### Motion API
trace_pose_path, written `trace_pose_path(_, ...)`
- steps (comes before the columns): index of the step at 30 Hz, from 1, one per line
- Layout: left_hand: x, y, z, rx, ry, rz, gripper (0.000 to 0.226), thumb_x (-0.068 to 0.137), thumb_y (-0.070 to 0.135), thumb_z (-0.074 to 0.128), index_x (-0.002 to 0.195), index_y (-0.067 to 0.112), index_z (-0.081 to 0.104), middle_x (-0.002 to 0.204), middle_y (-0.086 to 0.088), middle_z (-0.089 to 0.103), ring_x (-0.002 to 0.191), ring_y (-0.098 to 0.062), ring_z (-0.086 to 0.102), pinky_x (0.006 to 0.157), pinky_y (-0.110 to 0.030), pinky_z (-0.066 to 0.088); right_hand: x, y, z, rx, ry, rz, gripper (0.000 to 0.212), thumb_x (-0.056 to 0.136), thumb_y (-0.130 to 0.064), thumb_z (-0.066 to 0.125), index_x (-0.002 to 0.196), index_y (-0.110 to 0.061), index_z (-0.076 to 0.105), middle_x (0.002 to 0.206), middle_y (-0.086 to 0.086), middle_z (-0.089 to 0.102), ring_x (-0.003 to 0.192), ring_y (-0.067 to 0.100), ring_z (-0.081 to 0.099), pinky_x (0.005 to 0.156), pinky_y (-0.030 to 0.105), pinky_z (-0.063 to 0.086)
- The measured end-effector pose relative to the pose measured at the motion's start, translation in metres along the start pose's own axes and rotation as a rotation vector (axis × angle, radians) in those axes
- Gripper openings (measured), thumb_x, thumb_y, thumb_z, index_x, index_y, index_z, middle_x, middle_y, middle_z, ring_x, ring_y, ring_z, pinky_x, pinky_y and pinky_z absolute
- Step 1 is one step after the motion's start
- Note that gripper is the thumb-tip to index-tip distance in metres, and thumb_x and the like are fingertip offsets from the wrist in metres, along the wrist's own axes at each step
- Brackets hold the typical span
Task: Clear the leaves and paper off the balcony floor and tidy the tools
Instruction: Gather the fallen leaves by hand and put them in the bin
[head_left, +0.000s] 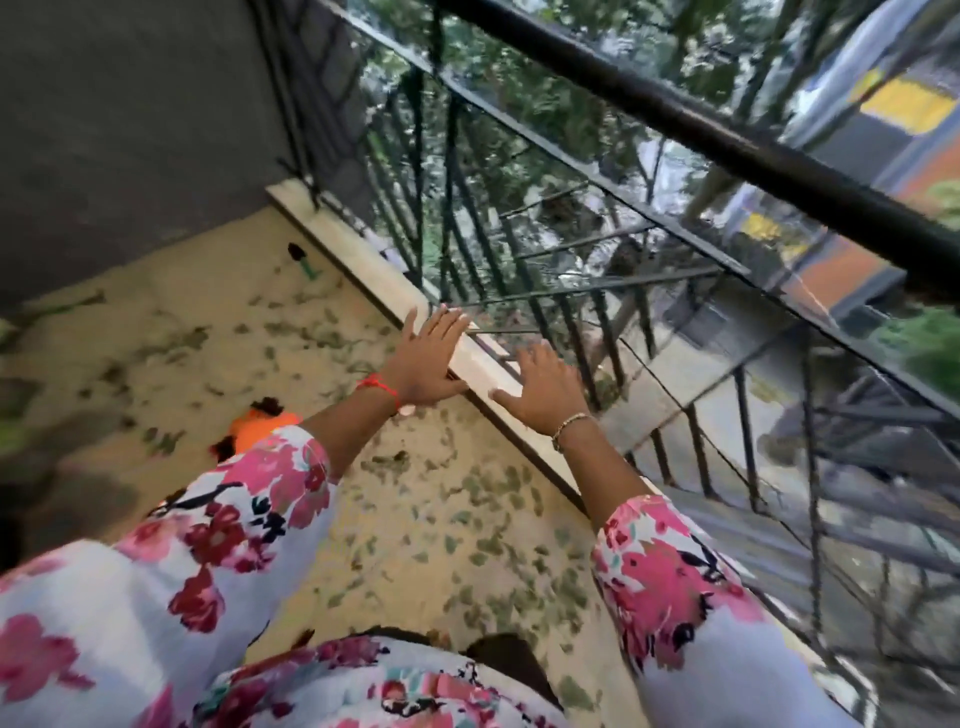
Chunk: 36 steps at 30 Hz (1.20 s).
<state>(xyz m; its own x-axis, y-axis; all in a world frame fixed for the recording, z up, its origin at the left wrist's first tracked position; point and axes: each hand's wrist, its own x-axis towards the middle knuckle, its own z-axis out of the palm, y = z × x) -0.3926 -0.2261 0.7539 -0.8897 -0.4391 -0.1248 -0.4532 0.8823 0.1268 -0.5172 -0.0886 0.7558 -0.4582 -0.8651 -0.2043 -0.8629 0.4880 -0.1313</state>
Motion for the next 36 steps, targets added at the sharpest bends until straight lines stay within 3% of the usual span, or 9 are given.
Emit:
trace_pose_path(5, 0.0, -0.07, -0.011, -0.078, 0.057, -0.192, 0.091, 0.086, 0.05, 0.058, 0.151, 0.011, 0.008, 0.159, -0.005, 0.006, 0.147, -0.022, 0.002, 0.115, -0.049, 0.003, 0.073, -0.052, -0.005, 0.005, -0.033, -0.204, 0.072, 0.088, -0.054, 0.05, 0.142, -0.01, 0.03, 0.147, 0.017, 0.028, 0.137, 0.03, 0.024, 0.11, 0.042, 0.028)
trace_pose_path(10, -0.001, -0.129, -0.007, -0.108, 0.038, -0.369, 0.09, 0.087, 0.05, 0.056, 0.151, 0.01, 0.006, 0.159, -0.007, 0.004, 0.147, -0.022, 0.001, 0.115, -0.047, -0.005, 0.143, -0.101, -0.005, 0.006, -0.112, -0.37, 0.073, 0.09, -0.047, 0.051, 0.146, -0.009, 0.024, 0.153, 0.016, 0.019, 0.143, 0.028, 0.015, 0.114, 0.04, 0.02)
trace_pose_path(20, 0.038, -0.256, -0.013, -0.246, -0.024, -0.742, 0.088, 0.09, 0.045, 0.054, 0.151, 0.011, 0.0, 0.16, -0.006, -0.003, 0.147, -0.021, -0.004, 0.117, -0.045, -0.007, 0.307, -0.199, -0.006, -0.032, -0.266, -0.622, 0.074, 0.09, -0.045, 0.051, 0.147, -0.008, 0.022, 0.153, 0.019, 0.019, 0.141, 0.031, 0.017, 0.113, 0.043, 0.024)
trace_pose_path(31, 0.038, -0.384, 0.0, -0.407, 0.047, -0.957, 0.087, 0.088, 0.041, 0.06, 0.151, 0.011, 0.007, 0.159, -0.007, 0.004, 0.147, -0.023, 0.0, 0.117, -0.045, -0.005, 0.423, -0.31, 0.006, -0.088, -0.38, -0.741, 0.068, 0.094, -0.043, 0.047, 0.148, -0.01, 0.02, 0.154, 0.017, 0.015, 0.143, 0.032, 0.012, 0.114, 0.041, 0.021)
trace_pose_path(36, 0.03, -0.448, 0.004, -0.485, 0.059, -1.016, 0.085, 0.086, 0.036, 0.063, 0.15, 0.01, 0.013, 0.159, -0.009, 0.008, 0.147, -0.023, 0.001, 0.118, -0.047, -0.001, 0.458, -0.365, 0.013, -0.066, -0.36, -0.761, 0.066, 0.093, -0.04, 0.049, 0.146, -0.009, 0.023, 0.153, 0.017, 0.018, 0.14, 0.032, 0.018, 0.112, 0.042, 0.027)
